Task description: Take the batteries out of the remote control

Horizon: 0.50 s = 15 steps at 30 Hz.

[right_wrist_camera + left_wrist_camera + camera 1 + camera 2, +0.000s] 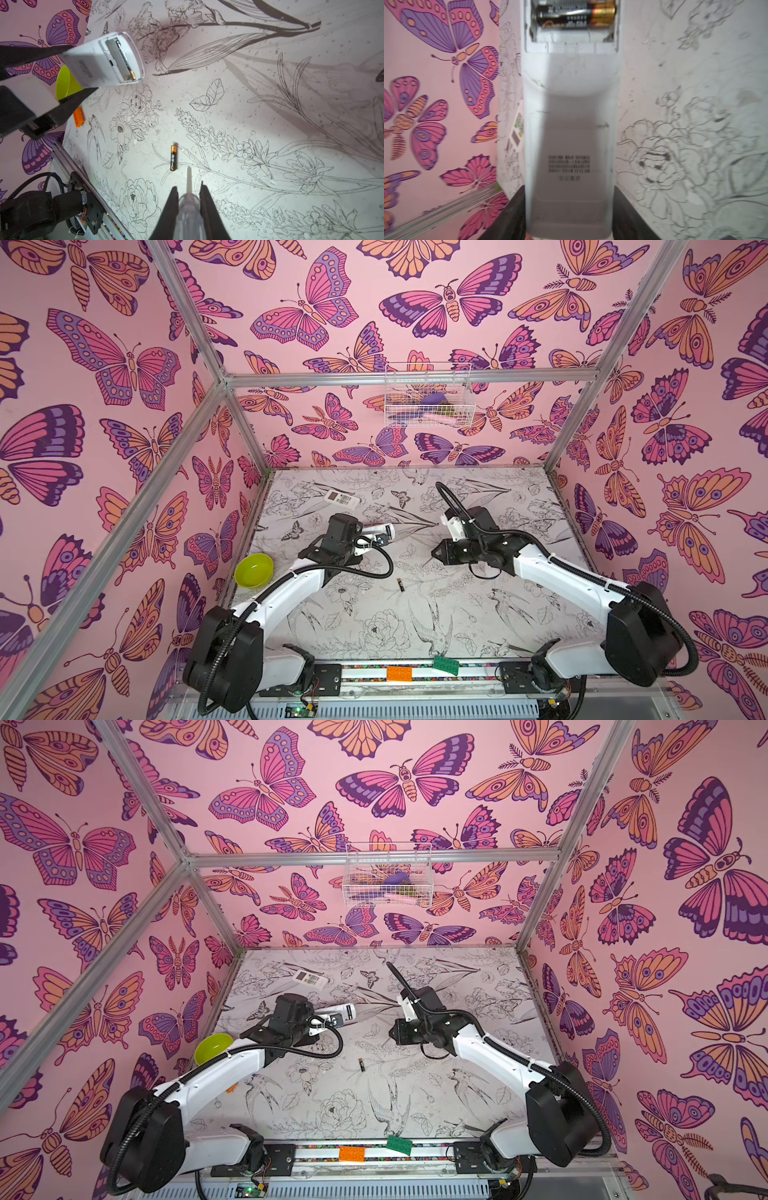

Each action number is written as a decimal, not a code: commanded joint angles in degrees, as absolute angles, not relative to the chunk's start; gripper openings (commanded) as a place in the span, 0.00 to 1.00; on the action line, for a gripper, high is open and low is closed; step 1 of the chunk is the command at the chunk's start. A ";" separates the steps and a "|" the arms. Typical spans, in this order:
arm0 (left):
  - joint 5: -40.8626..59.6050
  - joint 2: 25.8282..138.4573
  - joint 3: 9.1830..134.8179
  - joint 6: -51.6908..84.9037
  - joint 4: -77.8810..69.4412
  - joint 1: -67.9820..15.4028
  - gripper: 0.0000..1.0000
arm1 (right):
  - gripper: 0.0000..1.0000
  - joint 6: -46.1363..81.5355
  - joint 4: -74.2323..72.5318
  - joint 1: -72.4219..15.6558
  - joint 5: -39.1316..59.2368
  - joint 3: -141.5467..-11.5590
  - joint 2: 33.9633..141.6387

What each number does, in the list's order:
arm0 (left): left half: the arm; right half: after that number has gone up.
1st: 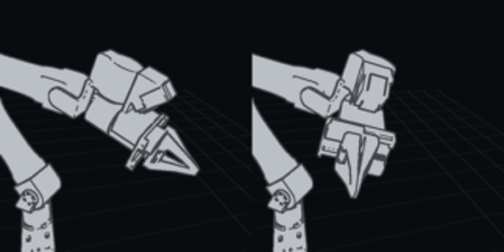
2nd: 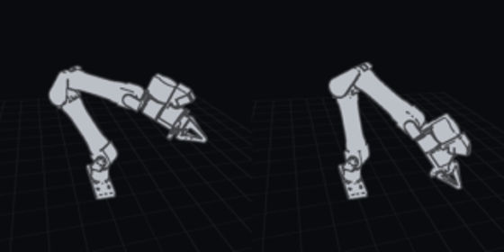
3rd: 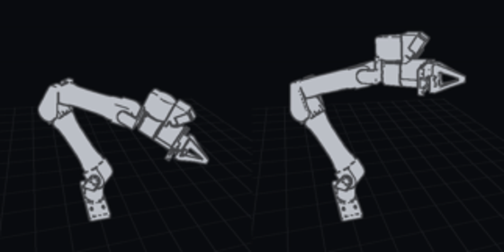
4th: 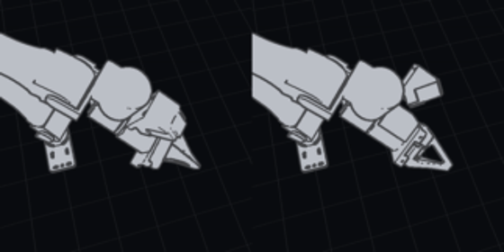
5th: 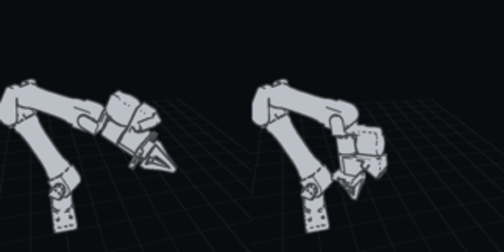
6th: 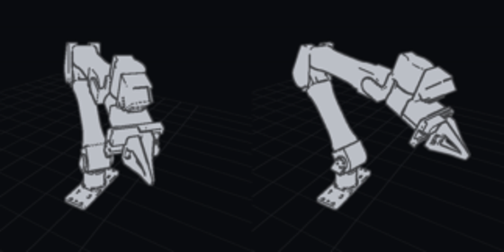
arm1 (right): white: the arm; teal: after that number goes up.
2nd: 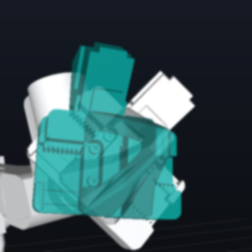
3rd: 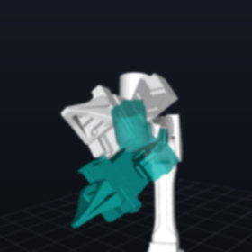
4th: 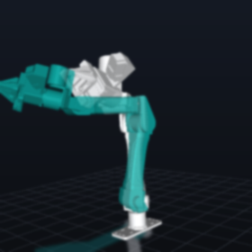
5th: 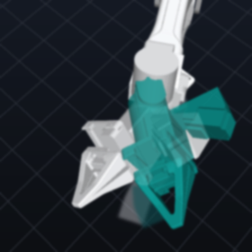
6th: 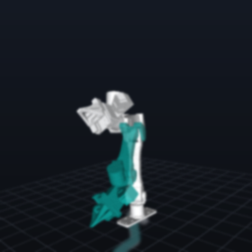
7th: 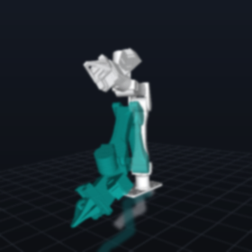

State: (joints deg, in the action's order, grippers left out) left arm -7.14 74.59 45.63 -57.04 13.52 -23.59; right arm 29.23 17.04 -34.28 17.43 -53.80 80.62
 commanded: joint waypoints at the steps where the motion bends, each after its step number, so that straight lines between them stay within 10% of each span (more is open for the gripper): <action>1: 1.15 74.85 46.24 -41.20 21.72 -21.85 0.00 | 0.00 31.27 12.10 -35.08 18.05 -54.03 79.45; 15: 7.91 78.98 43.49 -32.72 20.79 -18.90 0.00 | 0.00 32.36 5.11 -38.96 17.57 -56.44 87.24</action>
State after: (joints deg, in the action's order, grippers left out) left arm 5.39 77.91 44.25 -35.33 20.05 -19.14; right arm 31.73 6.46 -38.52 17.23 -53.63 85.97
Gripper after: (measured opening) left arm 0.576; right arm 0.174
